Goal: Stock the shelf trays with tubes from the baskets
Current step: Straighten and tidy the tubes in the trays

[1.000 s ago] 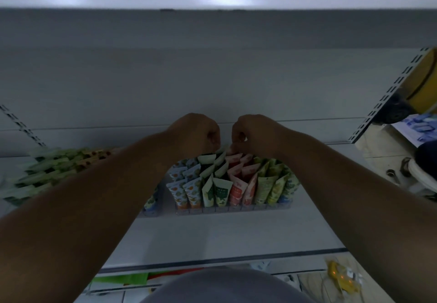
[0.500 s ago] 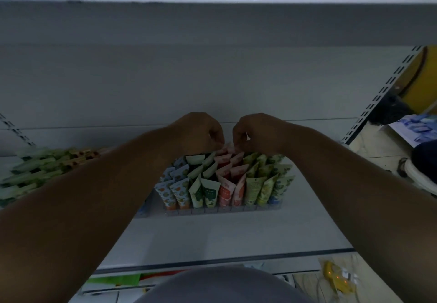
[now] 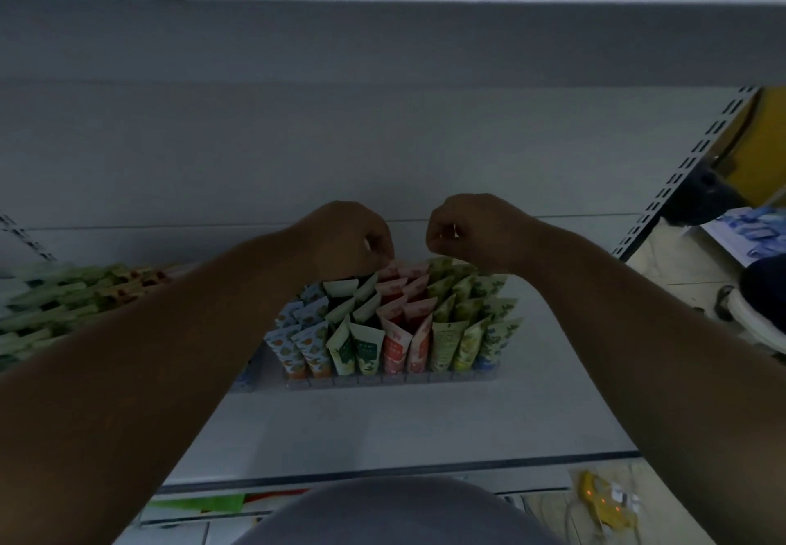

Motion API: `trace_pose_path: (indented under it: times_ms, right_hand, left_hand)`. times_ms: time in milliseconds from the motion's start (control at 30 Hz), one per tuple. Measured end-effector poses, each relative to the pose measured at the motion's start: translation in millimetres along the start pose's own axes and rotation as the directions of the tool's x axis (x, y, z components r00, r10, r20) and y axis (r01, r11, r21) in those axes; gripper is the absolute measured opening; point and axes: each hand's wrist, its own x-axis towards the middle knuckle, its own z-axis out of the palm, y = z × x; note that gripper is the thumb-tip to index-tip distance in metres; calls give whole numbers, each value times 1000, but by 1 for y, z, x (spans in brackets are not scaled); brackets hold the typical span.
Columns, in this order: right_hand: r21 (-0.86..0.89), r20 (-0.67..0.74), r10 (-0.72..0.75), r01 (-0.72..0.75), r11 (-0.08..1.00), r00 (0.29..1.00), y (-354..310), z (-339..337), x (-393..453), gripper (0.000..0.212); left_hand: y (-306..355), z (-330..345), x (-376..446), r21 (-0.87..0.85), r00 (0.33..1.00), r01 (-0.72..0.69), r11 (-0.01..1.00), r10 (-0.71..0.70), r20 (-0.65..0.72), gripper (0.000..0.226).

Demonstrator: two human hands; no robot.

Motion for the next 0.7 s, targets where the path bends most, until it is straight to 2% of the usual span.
trace_pose_path:
  times_ms: [100, 200, 533, 700]
  right_hand:
    - [-16, 59, 25, -24, 1000, 998, 6, 0, -4, 10]
    - [-26, 81, 41, -39, 999, 996, 6, 4, -4, 10]
    - [25, 82, 15, -17, 1000, 997, 7, 7, -6, 3]
    - [4, 57, 18, -18, 1000, 998, 5, 7, -4, 11]
  left_hand:
    - [7, 1, 2, -65, 999, -35, 997, 33, -40, 14]
    - [17, 7, 8, -50, 997, -72, 996, 71, -32, 11]
    - [20, 18, 12, 59, 996, -5, 998, 10, -85, 10]
    - [21, 19, 13, 51, 997, -7, 999, 11, -71, 10]
